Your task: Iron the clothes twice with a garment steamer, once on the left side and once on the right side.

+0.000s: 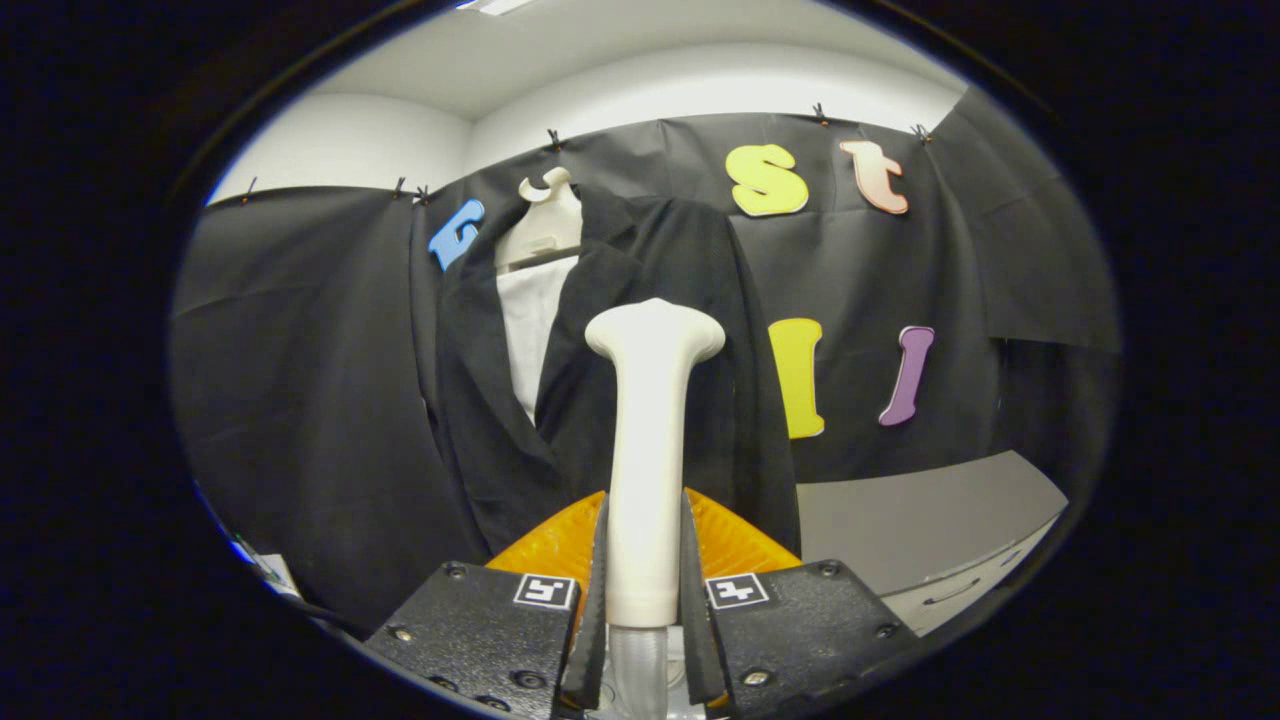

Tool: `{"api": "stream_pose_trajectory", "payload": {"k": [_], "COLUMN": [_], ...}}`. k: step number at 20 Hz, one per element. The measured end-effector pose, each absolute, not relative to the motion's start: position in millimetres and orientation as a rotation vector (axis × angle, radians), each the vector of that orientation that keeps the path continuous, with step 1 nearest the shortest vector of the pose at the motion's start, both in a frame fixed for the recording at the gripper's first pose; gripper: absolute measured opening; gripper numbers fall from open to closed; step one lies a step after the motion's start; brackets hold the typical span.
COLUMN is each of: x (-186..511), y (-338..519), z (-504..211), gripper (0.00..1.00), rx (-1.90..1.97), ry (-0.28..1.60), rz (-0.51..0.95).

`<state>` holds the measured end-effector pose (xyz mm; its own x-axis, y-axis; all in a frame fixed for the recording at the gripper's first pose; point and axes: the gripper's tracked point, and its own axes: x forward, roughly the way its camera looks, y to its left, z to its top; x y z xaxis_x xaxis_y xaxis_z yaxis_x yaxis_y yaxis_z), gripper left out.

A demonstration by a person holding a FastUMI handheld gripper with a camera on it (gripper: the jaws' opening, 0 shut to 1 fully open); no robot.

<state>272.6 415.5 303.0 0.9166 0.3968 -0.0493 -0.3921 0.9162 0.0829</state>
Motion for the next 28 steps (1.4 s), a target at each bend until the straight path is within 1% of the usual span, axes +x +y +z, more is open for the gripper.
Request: {"api": "stream_pose_trajectory", "payload": {"k": [18, 28], "x": [259, 250], "y": [413, 423], "z": [180, 137], "gripper": [0.34, 0.34], "rx": [-0.001, -0.038], "ry": [0.26, 0.343], "rz": [0.413, 0.431]}}
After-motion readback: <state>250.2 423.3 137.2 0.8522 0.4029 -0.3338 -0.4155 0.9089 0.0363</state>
